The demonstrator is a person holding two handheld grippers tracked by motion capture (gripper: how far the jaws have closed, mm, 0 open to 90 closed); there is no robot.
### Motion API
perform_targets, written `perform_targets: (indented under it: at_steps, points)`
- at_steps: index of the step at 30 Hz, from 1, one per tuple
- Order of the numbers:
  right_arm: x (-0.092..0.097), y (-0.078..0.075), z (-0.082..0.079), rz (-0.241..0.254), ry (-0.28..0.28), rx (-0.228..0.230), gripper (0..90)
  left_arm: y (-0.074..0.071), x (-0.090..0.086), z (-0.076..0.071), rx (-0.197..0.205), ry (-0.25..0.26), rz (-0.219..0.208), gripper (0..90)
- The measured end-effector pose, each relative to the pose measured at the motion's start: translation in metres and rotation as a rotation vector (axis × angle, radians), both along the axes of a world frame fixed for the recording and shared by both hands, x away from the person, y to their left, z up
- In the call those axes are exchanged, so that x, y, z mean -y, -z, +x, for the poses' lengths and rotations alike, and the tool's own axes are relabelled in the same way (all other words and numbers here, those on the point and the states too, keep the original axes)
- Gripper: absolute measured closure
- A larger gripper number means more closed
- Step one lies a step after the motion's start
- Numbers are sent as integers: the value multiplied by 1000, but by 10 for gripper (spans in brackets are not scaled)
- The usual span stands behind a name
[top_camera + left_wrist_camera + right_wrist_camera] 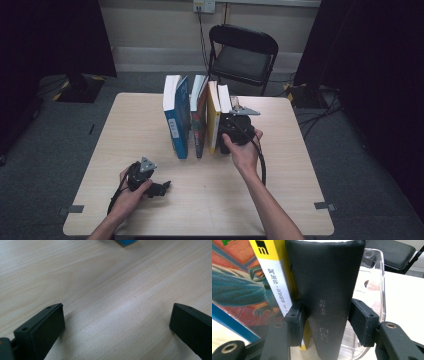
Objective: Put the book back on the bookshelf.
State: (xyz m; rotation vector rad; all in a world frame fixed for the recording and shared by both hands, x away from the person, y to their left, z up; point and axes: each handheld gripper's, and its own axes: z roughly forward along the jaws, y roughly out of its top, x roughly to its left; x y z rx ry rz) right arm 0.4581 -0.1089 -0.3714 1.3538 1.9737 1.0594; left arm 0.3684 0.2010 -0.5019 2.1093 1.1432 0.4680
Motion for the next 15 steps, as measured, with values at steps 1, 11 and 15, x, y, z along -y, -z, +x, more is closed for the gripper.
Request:
perform_targets:
  at_steps: [1, 11, 15]
  points:
    - [0, 0, 0, 2, -2, 0, 491, 0, 0, 0, 0, 2, 1, 0]
    - [7, 5, -4, 29, -65, 23, 476, 0, 1, 2, 3, 7, 1, 0]
    - [8, 5, -4, 35, -73, 18, 474, 0, 1, 2, 3, 7, 1, 0]
